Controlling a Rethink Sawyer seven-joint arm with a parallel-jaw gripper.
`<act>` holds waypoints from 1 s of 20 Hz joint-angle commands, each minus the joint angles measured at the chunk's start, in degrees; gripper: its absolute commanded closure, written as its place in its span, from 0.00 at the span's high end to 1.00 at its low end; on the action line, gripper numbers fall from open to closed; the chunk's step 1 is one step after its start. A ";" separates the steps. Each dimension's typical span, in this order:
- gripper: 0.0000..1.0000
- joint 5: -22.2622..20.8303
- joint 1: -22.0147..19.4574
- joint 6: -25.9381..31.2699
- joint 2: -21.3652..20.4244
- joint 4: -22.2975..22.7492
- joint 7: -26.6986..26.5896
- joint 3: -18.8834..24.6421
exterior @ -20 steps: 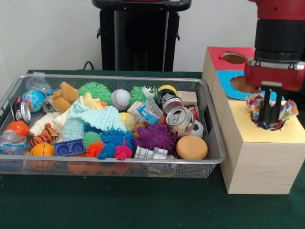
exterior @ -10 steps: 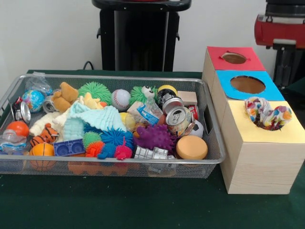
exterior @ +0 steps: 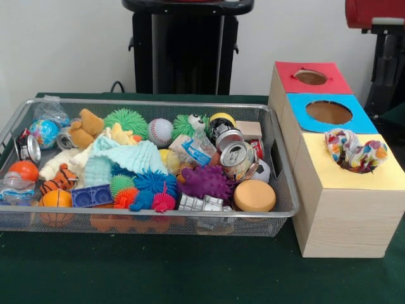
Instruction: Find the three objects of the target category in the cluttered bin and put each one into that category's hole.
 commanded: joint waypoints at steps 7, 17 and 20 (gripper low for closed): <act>0.00 -4.28 -4.66 -7.58 7.99 2.27 1.52 4.89; 0.00 -5.64 1.77 -11.61 10.45 0.72 8.75 -2.19; 0.00 -4.52 3.61 -12.27 10.53 1.77 10.81 -3.45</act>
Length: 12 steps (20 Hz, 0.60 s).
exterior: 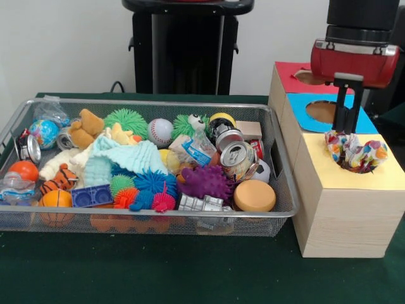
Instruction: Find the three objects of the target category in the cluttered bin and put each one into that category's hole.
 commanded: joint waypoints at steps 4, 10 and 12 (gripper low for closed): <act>0.00 -0.08 3.70 -2.90 2.63 3.03 10.63 -1.33; 0.00 0.46 2.61 -4.44 2.75 4.41 9.37 0.63; 0.00 0.50 1.17 -4.85 2.98 4.42 8.18 2.09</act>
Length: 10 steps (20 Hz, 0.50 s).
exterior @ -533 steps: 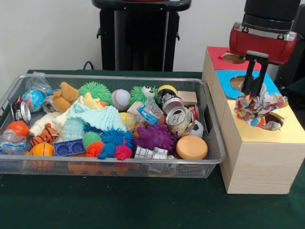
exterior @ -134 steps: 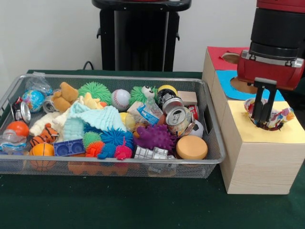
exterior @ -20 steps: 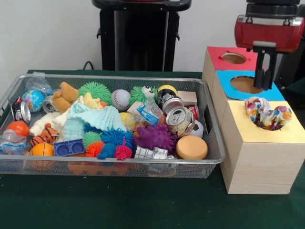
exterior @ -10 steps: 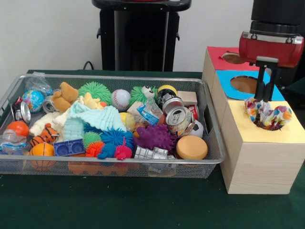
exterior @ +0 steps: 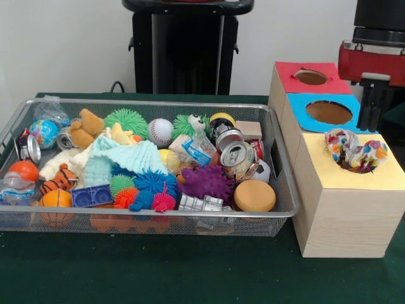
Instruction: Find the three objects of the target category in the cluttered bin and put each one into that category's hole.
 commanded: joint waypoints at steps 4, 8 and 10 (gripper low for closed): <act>0.00 0.13 -5.38 -4.11 2.40 4.57 6.26 5.76; 0.00 -0.35 -6.01 -5.67 3.18 4.47 6.21 6.66; 0.00 -0.39 -5.97 -6.62 3.94 4.08 6.59 6.80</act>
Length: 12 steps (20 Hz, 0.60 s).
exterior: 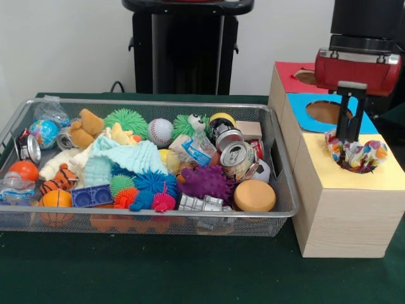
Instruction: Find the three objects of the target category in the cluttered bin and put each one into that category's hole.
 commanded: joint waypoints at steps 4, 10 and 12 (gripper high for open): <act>0.00 -0.37 -1.56 -3.87 4.01 3.04 6.76 5.31; 0.00 0.42 0.67 -2.67 3.13 4.17 8.61 3.29; 0.00 0.57 1.00 -1.74 2.55 4.53 8.78 2.84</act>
